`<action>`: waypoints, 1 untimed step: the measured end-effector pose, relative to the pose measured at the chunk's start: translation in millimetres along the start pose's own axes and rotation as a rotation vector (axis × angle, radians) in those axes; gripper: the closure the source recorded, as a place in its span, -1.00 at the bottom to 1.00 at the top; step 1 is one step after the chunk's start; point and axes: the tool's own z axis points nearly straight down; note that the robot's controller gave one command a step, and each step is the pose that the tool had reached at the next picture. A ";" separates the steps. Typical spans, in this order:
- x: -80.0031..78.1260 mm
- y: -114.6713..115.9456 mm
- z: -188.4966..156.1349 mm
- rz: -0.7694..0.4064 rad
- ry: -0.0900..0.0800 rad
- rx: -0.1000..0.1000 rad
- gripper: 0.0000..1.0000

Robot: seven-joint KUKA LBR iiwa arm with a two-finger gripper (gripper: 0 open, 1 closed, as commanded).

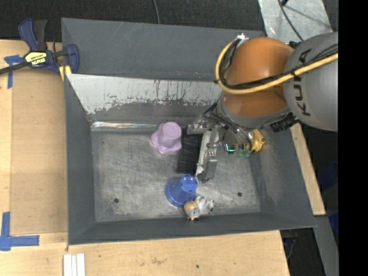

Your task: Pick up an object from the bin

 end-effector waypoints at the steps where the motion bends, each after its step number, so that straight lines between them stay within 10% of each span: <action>1: -1.7 -0.1 -4.4 0.001 -0.008 0.000 -1.00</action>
Offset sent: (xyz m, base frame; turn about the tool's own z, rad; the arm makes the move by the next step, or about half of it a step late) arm 0.0565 -0.0462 -0.0562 -0.4210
